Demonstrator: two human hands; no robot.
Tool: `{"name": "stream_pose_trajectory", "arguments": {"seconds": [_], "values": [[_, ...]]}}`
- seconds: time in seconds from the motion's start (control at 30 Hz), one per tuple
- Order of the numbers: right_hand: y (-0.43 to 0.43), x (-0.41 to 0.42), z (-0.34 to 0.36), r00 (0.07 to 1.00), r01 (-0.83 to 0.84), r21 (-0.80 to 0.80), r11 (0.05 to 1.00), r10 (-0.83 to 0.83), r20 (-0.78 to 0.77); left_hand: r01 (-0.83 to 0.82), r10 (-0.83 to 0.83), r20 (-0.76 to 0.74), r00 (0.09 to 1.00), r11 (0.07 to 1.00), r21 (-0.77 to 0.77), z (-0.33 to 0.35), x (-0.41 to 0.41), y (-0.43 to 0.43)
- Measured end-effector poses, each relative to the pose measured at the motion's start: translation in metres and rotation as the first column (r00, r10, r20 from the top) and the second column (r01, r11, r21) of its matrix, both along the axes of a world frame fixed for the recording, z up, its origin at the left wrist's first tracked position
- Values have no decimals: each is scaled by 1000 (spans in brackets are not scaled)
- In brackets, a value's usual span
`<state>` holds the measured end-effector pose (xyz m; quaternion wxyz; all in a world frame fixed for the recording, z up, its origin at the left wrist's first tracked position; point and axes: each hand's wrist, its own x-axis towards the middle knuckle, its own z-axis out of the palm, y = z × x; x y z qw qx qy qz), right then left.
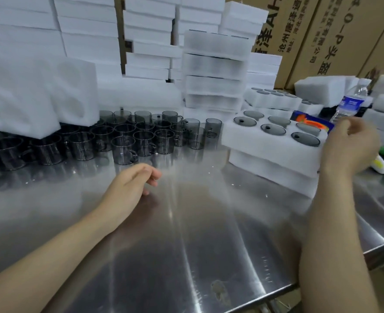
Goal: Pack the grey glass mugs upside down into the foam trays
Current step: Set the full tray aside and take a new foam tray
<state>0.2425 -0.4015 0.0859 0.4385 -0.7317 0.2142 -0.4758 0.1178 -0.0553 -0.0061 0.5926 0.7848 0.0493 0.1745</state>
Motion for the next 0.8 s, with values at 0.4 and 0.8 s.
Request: {"name": "stream_pose_trajectory", "arguments": {"seconds": [0.4, 0.8], "values": [[60, -10, -1, 911, -372, -546, 751, 183, -369, 26, -26, -10, 1000, 999, 38, -2, 0, 3], [48, 3, -6, 832, -334, -464, 821, 25, -555, 44, -44, -4, 999, 993, 107, -2, -2, 0]]}}
